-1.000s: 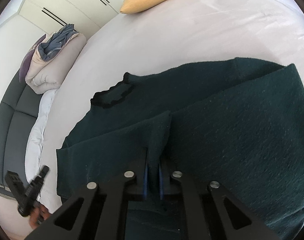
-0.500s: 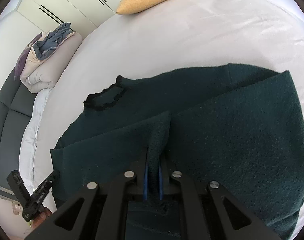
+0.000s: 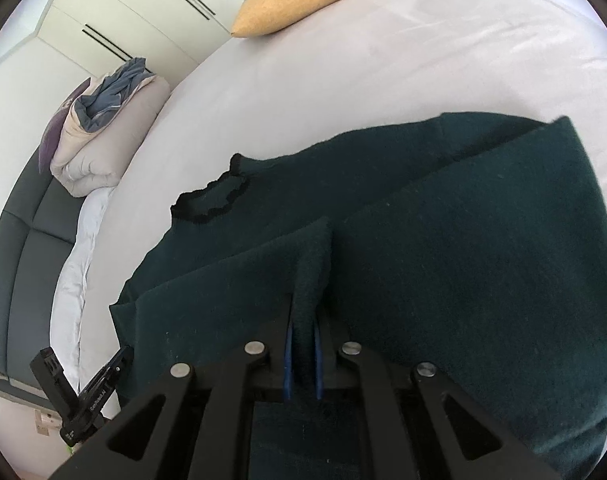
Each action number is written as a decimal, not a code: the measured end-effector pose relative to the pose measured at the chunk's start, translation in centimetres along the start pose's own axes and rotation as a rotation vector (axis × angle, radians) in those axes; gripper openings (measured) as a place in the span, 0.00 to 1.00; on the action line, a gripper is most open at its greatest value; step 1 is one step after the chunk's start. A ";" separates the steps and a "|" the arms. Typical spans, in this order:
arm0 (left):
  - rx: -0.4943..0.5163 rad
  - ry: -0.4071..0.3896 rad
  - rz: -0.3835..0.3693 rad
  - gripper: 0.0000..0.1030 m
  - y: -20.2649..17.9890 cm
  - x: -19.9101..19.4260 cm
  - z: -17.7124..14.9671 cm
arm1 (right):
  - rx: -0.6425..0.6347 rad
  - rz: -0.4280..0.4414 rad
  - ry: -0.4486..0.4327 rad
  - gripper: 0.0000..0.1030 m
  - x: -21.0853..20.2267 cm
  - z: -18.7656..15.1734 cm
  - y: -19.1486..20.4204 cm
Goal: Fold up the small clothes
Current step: 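Open the left gripper and smooth the folded sleeve flat, then move both grippers to the sweater's side edge and grasp it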
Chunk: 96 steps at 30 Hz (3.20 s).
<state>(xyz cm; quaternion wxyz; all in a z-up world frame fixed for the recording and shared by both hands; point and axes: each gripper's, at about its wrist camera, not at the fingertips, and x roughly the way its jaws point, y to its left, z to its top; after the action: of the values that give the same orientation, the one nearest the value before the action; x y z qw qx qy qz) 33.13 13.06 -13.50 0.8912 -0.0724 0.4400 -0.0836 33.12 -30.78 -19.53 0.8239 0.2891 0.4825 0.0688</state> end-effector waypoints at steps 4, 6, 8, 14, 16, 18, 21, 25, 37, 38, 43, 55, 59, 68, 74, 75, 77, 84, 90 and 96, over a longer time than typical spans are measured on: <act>0.000 0.006 -0.005 0.16 0.2 -0.3 -0.1 | -0.015 -0.031 -0.011 0.07 -0.2 0.0 0.5; 0.008 0.011 -0.003 0.16 0.2 -0.3 -0.1 | -0.017 -0.039 -0.011 0.07 0.1 0.2 0.5; 0.008 0.011 0.000 0.16 0.3 -0.7 -0.4 | -0.004 -0.031 -0.012 0.07 0.5 0.4 0.1; -0.005 0.001 -0.007 0.16 0.4 -1.0 -1.0 | 0.060 -0.150 -0.149 0.22 -3.4 0.3 0.0; -0.004 -0.003 -0.004 0.16 0.4 -1.0 -1.0 | 0.059 -0.097 -0.220 0.27 -5.0 0.2 1.1; 0.000 -0.005 0.002 0.16 0.3 -1.1 -1.2 | 0.022 0.062 -0.192 0.45 -4.5 0.2 3.2; 0.001 -0.008 0.004 0.16 0.3 -1.2 -1.2 | -0.029 0.299 -0.080 0.57 -1.1 -0.4 6.5; -0.022 -0.015 -0.030 0.16 0.9 -1.3 -1.2 | -0.013 0.329 0.054 0.56 5.2 -1.7 6.7; -0.120 -0.060 -0.080 0.16 3.7 -1.9 4.5 | 0.180 0.366 -0.187 0.65 -1.3 -0.7 -1.2; -0.093 -0.039 -0.044 0.16 3.5 -0.8 4.7 | 0.144 0.409 -0.165 0.66 -1.0 -0.6 -0.1; -0.099 -0.030 -0.074 0.16 5.5 1.8 4.3 | 0.084 0.385 -0.082 0.56 2.5 -0.4 0.8; 0.112 -0.038 0.060 0.16 0.2 -3.6 -2.0 | 0.103 0.356 -0.101 0.46 -2.0 -3.7 -4.3; 0.058 -0.073 0.013 0.16 0.8 -8.5 -5.6 | 0.084 0.260 -0.125 0.64 -6.2 -6.2 -5.1; -0.204 0.013 -0.190 0.79 2.5 -16.4 -17.0 | -0.034 0.110 -0.156 0.74 -17.6 -17.9 -8.5; -0.252 0.110 -0.335 0.79 1.7 -19.1 -22.8 | 0.044 0.129 -0.183 0.76 -21.6 -23.3 -12.2; -0.247 0.115 -0.336 0.79 1.6 -19.4 -23.1 | 0.054 0.133 -0.186 0.76 -21.8 -23.7 -12.6; -0.249 0.134 -0.347 0.79 1.4 -19.6 -23.8 | 0.081 0.137 -0.191 0.76 -22.0 -24.5 -13.2; -0.187 0.240 -0.399 0.78 0.6 -19.4 -24.8 | 0.081 0.167 -0.185 0.77 -21.4 -25.2 -12.1; -0.231 0.279 -0.508 0.77 0.5 -16.2 -23.0 | 0.096 0.228 -0.166 0.78 -21.6 -25.7 -12.1; -0.272 0.322 -0.597 0.77 0.7 -14.7 -22.7 | 0.089 0.247 -0.164 0.77 -22.5 -26.1 -12.2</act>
<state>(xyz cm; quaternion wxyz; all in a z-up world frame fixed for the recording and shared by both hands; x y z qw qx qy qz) 6.30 15.57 -15.93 0.7292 -0.3014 0.5411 -0.2911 -2.45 -38.93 -18.76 0.8322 0.3870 0.3771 0.1245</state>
